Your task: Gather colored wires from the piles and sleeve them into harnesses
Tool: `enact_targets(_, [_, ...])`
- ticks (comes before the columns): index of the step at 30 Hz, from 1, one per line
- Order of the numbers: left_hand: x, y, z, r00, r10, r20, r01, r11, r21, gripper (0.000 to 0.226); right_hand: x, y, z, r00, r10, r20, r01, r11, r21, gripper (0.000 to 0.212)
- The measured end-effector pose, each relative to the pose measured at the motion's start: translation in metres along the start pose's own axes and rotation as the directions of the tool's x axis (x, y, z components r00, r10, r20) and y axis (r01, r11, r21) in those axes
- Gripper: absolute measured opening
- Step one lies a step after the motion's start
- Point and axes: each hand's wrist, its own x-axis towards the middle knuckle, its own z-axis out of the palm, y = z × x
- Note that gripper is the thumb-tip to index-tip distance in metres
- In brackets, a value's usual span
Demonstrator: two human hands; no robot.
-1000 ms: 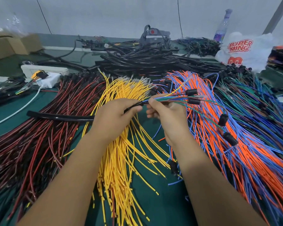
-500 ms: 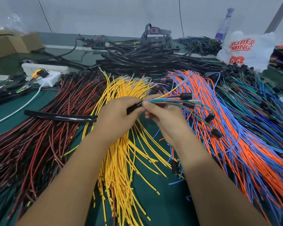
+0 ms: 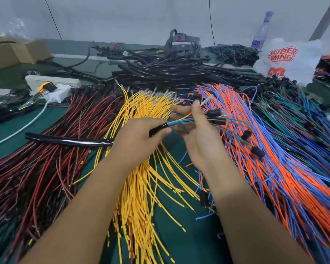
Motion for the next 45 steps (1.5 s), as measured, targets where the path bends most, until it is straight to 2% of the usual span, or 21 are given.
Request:
enact_targets(6, [-0.003,0.01,0.004,0.997,0.062,-0.047,-0.06,0.997,0.046,0.032,-0.004,0.007,0.006,0.975,0.097,0.198,-0.102,0.995,0.013,0.05])
enact_targets(10, [0.001,0.012,0.009,0.986,-0.035,-0.161,0.021,0.996,-0.092,0.026,-0.004,0.009,0.011,0.943,0.174,0.283,-0.213,0.971,0.113,0.034])
enact_targets(12, [0.003,0.008,0.009,0.965,-0.085,-0.25,0.058,0.992,-0.115,0.021,-0.004,0.009,0.013,0.94,0.197,0.277,-0.258,0.944,0.206,0.043])
enact_targets(14, [0.003,0.002,0.007,0.962,-0.085,-0.26,0.068,0.995,-0.071,0.019,-0.002,0.007,0.008,0.953,0.182,0.243,-0.256,0.913,0.318,0.04])
enact_targets(16, [0.001,-0.001,0.006,0.986,-0.065,-0.153,0.063,0.998,-0.018,0.026,-0.001,0.001,0.001,0.972,0.165,0.166,-0.221,0.885,0.411,0.029])
enact_targets(19, [-0.002,-0.002,0.002,0.999,-0.036,-0.009,0.036,0.998,0.059,0.032,0.001,-0.004,-0.003,0.991,0.135,0.018,-0.127,0.869,0.478,0.049])
enact_targets(21, [-0.004,-0.003,-0.001,0.999,-0.033,0.04,0.031,0.999,0.045,0.031,0.002,-0.004,-0.004,0.995,0.068,-0.072,-0.03,0.899,0.436,0.054])
enact_targets(24, [-0.004,-0.005,-0.002,0.995,-0.042,0.093,0.041,0.999,0.014,0.035,0.001,-0.003,-0.002,0.984,-0.074,-0.162,0.096,0.987,0.127,0.023])
enact_targets(26, [-0.003,-0.006,-0.002,0.993,-0.038,0.108,0.038,0.999,-0.001,0.036,0.002,-0.003,-0.002,0.972,-0.126,-0.199,0.126,0.992,-0.015,0.003])
enact_targets(31, [-0.003,0.0,-0.003,0.996,0.029,0.088,-0.029,1.0,0.005,0.042,0.005,-0.001,-0.005,0.914,-0.216,-0.343,0.16,0.97,-0.183,0.018])
enact_targets(36, [-0.005,0.001,-0.005,0.99,0.14,0.032,-0.143,0.984,0.107,0.048,0.004,-0.003,-0.007,0.902,-0.208,-0.378,0.142,0.97,-0.195,0.031])
enact_targets(41, [-0.005,0.002,-0.004,0.987,0.16,0.012,-0.16,0.978,0.134,0.054,0.002,-0.004,-0.007,0.91,-0.185,-0.372,0.123,0.975,-0.184,0.041])
enact_targets(42, [-0.005,0.001,-0.005,0.987,0.163,0.006,-0.162,0.98,0.116,0.053,0.003,-0.005,-0.006,0.926,-0.153,-0.345,0.112,0.984,-0.135,0.043])
enact_targets(45, [-0.006,0.0,-0.006,0.987,0.155,-0.048,-0.148,0.98,0.135,0.046,0.004,-0.011,-0.005,0.985,-0.01,-0.172,0.039,0.985,0.168,0.049])
